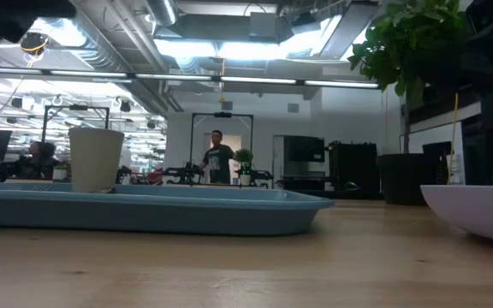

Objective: Pick and place plate/cup/fork/spoon on tray
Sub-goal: Put the black spoon on the blue tray

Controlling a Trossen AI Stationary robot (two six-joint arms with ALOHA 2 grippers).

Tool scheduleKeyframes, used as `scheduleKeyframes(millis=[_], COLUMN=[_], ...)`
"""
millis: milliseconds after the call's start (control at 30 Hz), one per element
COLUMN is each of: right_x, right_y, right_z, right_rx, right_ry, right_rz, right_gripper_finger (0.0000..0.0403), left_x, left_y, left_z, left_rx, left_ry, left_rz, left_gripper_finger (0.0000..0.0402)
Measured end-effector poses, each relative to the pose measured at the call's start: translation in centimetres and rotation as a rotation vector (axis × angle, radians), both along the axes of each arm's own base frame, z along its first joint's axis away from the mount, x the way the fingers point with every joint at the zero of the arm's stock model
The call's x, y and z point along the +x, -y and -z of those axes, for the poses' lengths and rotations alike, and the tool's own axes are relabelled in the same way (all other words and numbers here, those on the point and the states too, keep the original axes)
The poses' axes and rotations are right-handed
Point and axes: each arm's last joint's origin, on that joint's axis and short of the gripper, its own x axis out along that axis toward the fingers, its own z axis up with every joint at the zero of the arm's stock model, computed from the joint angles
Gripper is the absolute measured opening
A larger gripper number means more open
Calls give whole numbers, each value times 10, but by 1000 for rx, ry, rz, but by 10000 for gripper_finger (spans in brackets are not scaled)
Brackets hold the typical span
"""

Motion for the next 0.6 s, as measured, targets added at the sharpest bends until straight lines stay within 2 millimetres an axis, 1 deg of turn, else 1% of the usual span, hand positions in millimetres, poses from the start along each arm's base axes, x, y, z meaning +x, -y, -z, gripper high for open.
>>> scheduleKeyframes(millis=[100, 200, 333, 433, 600], right_x=[-1, -1, -1, -1, -1], right_y=[1, 2, 4, 4, 4], right_z=[0, 0, 0, 0, 0], right_rx=[-4, -52, -60, -24, 28], right_ry=[-7, -9, -6, -8, -10], right_rz=[22, 41, 100, 131, 130], right_gripper_finger=[115, 115, 115, 115, 115], left_x=[13, 24, 37, 44, 49], left_y=[-2, -5, -8, -12, -20], left_z=[-1, -5, -13, -15, -13], left_rx=[-16, -30, -35, -76, -98], left_ry=[-30, -25, -23, -25, -62], left_rz=[-15, -24, 42, 82, 79], left_gripper_finger=[2, 1, 1, 1, 1])
